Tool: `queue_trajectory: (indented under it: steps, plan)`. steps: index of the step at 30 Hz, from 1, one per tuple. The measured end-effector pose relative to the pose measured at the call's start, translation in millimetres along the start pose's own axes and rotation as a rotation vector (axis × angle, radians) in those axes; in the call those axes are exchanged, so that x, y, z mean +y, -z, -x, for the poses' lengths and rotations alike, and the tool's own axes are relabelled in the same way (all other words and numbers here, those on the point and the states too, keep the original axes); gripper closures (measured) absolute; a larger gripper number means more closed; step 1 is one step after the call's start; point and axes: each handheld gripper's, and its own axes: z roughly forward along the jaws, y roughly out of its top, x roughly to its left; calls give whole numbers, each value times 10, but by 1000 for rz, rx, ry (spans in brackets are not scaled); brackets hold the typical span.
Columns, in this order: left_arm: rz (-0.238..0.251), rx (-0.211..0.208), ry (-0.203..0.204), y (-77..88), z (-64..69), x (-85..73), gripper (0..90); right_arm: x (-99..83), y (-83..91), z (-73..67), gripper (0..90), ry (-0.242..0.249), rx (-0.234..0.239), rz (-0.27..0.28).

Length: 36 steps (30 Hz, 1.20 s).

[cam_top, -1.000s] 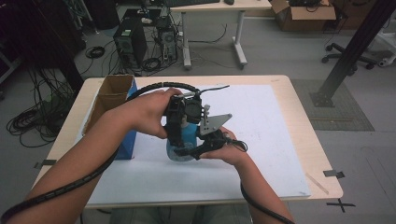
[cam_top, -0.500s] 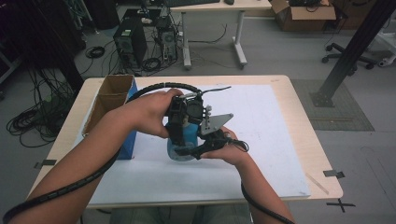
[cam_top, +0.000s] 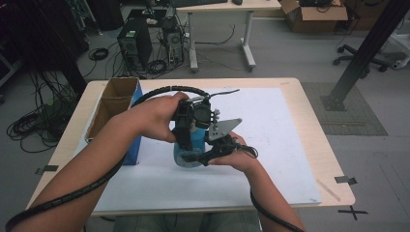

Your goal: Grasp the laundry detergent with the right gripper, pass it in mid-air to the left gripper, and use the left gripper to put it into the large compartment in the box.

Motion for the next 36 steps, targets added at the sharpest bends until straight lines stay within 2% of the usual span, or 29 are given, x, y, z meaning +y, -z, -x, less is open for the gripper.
queue_trajectory:
  steps: [9, 13, 21, 24, 27, 28, 36]
  plan:
    - [-2, -2, 7, 14, -1, 14, 371, 4, 16, -1, 439, 9, -6, 1]
    - [-21, 6, 2, 33, 14, 50, 372, 6, 24, -10, 434, 16, -8, 8]
    - [-39, 19, -11, 83, 26, 95, 376, 10, 40, -7, 422, 22, -26, 48]
    - [-45, 32, -26, 98, 45, 107, 378, 8, 42, -2, 396, 12, -20, 60]
    - [-51, 26, -15, 113, 44, 115, 378, 1, 45, 2, 352, 5, -24, 70]
    - [-47, 31, -22, 111, 41, 119, 379, -1, 41, 0, 338, 8, -24, 70]
    - [-66, 26, -24, 118, 40, 151, 380, -5, 68, -8, 299, 5, -34, 85]
